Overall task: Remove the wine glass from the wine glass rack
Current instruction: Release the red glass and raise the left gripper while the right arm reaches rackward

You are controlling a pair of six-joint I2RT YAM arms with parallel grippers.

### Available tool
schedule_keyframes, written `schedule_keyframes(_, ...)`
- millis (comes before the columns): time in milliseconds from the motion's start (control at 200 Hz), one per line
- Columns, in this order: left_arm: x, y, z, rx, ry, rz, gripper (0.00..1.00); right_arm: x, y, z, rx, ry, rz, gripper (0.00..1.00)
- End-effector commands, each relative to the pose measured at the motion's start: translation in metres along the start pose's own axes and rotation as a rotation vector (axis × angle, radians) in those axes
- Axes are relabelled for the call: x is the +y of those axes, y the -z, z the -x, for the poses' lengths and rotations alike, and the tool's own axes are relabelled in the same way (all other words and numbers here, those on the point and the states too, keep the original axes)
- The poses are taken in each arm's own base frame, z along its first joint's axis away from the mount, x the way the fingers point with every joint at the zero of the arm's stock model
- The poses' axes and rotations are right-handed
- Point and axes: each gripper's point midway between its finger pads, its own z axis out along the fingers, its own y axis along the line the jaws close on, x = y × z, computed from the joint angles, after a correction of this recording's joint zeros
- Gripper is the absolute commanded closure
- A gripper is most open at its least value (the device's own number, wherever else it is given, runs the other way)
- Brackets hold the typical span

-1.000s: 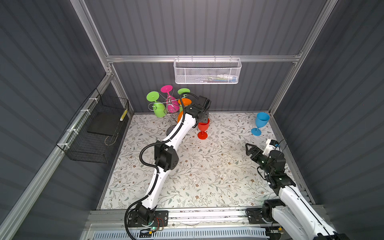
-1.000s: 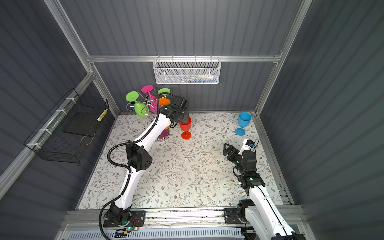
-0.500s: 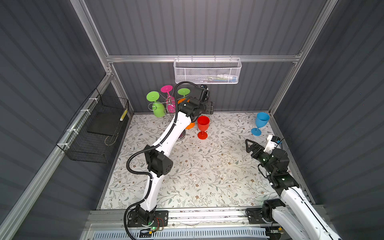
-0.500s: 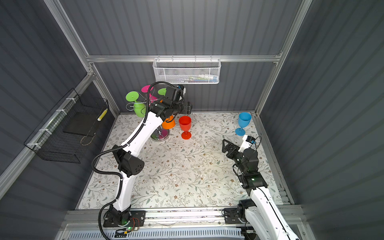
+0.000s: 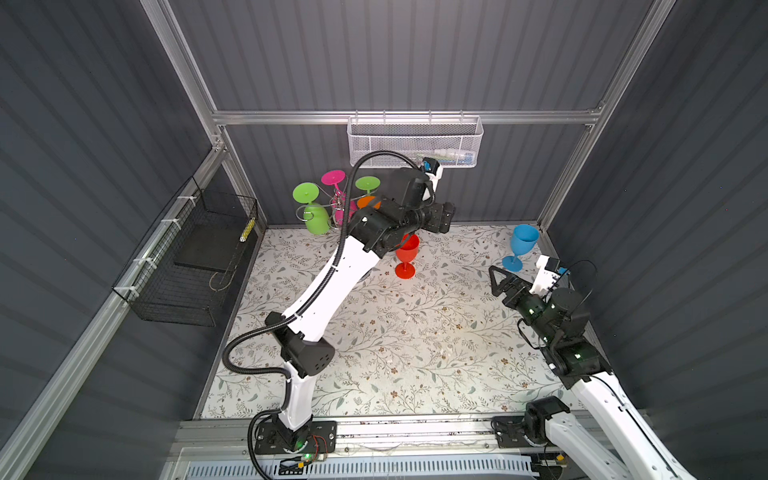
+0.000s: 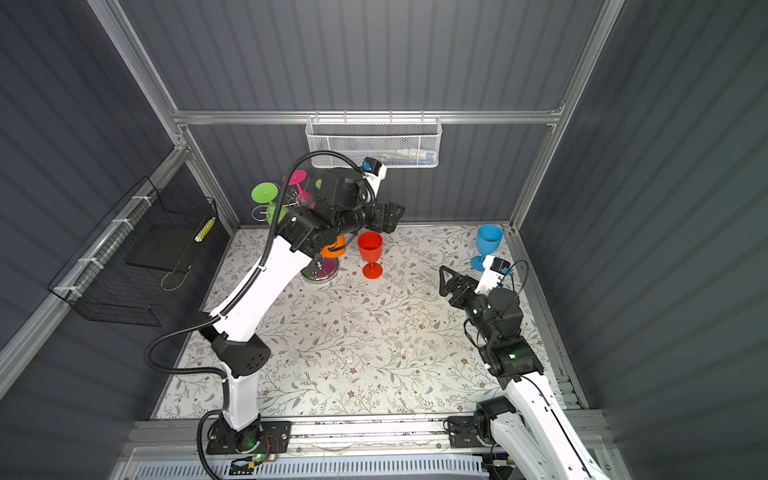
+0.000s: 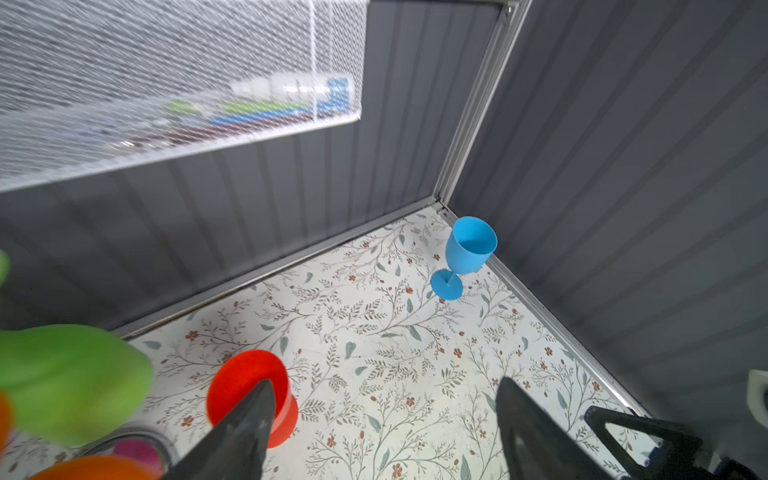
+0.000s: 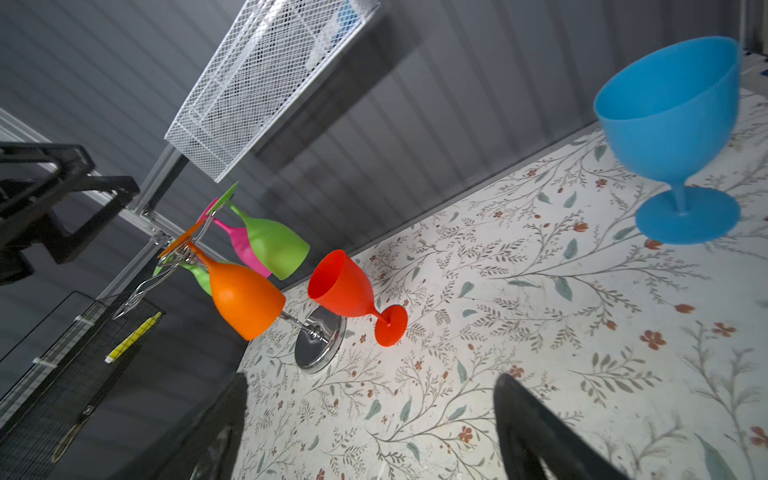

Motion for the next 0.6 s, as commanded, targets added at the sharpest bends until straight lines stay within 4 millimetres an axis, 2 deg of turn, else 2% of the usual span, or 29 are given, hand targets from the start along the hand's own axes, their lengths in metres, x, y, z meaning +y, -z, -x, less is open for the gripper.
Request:
schedule_keyframes(0, 0.042, 0.036, 0.017, -0.022, -0.028, 0.138, 0.15, 0.025, -0.006, 0.011, -0.002, 0.000, 0.025, 0.09)
schedule_keyframes(140, 0.089, 0.062, 0.016, -0.002, -0.004, 0.226, 0.15, 0.070, -0.030, 0.013, 0.066, -0.057, 0.100, 0.14)
schedule_keyframes(265, 0.119, 0.087, 0.009, 0.018, -0.022, 0.309, 0.15, 0.113, -0.060, 0.013, 0.154, -0.122, 0.137, 0.17)
schedule_keyframes(275, 0.121, 0.088, 0.008, 0.021, -0.023, 0.313, 0.15, 0.115, -0.067, 0.009, 0.171, -0.126, 0.129, 0.17)
schedule_keyframes(395, 0.130, 0.107, -0.002, 0.022, -0.046, 0.335, 0.15, 0.148, -0.104, 0.002, 0.237, -0.217, 0.157, 0.22)
schedule_keyframes(490, 0.139, 0.121, -0.012, 0.023, -0.060, 0.360, 0.14, 0.166, -0.132, -0.003, 0.271, -0.287, 0.173, 0.27)
schedule_keyframes(595, 0.140, 0.134, -0.023, 0.001, -0.068, 0.351, 0.14, 0.191, -0.158, -0.007, 0.301, -0.330, 0.211, 0.29)
